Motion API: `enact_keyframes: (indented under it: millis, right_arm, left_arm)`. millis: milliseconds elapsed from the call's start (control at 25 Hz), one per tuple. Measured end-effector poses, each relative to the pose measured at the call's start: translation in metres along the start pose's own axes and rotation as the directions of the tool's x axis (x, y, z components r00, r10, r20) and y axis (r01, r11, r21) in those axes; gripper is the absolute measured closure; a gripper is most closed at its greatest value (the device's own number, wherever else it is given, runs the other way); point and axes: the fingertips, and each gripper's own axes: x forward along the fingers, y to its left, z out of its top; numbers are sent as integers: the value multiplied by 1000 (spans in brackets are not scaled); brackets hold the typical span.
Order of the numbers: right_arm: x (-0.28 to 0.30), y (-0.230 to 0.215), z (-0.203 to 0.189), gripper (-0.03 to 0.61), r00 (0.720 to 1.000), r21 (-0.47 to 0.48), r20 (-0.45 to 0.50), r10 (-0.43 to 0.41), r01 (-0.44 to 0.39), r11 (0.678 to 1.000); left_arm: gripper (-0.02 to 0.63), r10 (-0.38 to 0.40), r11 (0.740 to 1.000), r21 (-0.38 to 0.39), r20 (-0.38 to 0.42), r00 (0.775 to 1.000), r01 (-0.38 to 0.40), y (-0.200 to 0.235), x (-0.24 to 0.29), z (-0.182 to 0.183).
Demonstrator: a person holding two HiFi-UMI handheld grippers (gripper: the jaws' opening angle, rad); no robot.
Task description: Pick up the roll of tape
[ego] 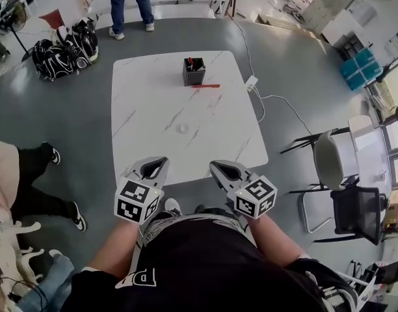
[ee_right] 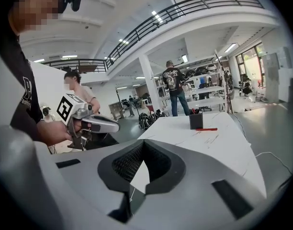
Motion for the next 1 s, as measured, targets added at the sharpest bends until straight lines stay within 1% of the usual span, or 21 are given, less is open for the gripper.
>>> enact_keyframes:
  millis: [160, 480, 680, 1000]
  right_arm:
    - [12, -3, 1, 574, 1000, 15, -6, -30, 30, 999]
    - [26, -20, 4, 574, 998, 29, -22, -62, 62, 998]
    - [33, -32, 6, 574, 998, 27, -28, -48, 49, 998]
    - [44, -63, 16, 574, 999, 13, -45, 2, -1, 1000]
  left_arm:
    - [595, -27, 1000, 11, -14, 1000, 27, 15, 10, -2]
    - [595, -53, 998, 26, -39, 998, 54, 27, 32, -1]
    - [594, -40, 998, 40, -35, 999, 41, 29, 45, 3]
    - [594, 7, 998, 58, -73, 997, -2, 33, 73, 8]
